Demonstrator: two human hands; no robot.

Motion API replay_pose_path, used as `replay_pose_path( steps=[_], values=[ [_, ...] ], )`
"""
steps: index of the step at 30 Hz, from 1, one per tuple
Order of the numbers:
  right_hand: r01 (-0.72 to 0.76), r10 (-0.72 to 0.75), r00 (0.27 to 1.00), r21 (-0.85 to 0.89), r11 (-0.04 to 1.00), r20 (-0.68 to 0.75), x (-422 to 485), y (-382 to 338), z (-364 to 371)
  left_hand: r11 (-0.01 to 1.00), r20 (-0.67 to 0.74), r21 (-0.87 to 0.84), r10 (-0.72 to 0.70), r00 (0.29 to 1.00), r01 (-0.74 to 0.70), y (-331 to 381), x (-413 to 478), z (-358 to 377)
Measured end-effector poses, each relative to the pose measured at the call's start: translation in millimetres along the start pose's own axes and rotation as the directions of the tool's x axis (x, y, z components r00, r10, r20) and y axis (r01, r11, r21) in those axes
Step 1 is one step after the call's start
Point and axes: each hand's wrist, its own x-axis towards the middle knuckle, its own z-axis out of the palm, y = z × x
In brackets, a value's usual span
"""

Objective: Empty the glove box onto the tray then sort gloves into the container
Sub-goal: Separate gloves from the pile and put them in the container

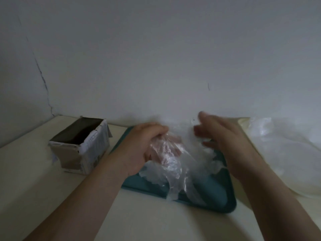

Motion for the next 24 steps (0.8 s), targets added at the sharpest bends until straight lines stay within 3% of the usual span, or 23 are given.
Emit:
replay_pose_path(
  steps=[3,5,8,12,14,16,18,19,21,24],
  values=[
    [-0.167,0.157,0.944,0.011,0.986,0.29,3,12,5,0.999,0.065,-0.046,-0.006,0.998,0.009,-7,0,5],
    [-0.219,0.17,0.927,0.113,0.969,0.335,7,26,12,0.999,0.067,-0.032,-0.017,0.998,0.019,-10,0,9],
    [-0.229,0.184,0.965,0.254,0.94,0.188,13,36,19,0.994,-0.01,0.113,-0.008,1.0,0.01,-13,1,6],
    [-0.18,0.184,0.983,0.275,0.945,0.011,17,36,15,0.968,-0.176,0.239,0.12,0.977,-0.075,-16,11,-12],
    [-0.141,0.144,0.989,0.139,0.98,-0.017,16,30,8,0.901,-0.243,0.403,0.272,0.931,-0.158,-23,18,-21],
    [-0.082,0.087,0.995,-0.086,0.993,0.048,12,24,2,0.691,-0.121,0.695,0.387,0.914,-0.2,-38,26,-29],
    [-0.047,0.091,0.98,-0.239,0.97,0.175,8,17,-1,0.446,0.073,0.877,0.246,0.966,-0.18,-56,30,-33],
    [-0.031,0.105,0.965,-0.293,0.956,0.24,6,14,-3,0.381,0.114,0.91,0.152,0.982,-0.165,-64,31,-35],
    [0.054,0.12,0.93,-0.451,0.891,0.349,5,12,-6,0.354,0.135,0.923,0.079,0.988,-0.154,-73,30,-35],
    [0.214,0.163,0.864,-0.641,0.737,0.476,3,10,-8,0.333,0.117,0.931,0.11,0.987,-0.147,-75,28,-36]
  ],
)
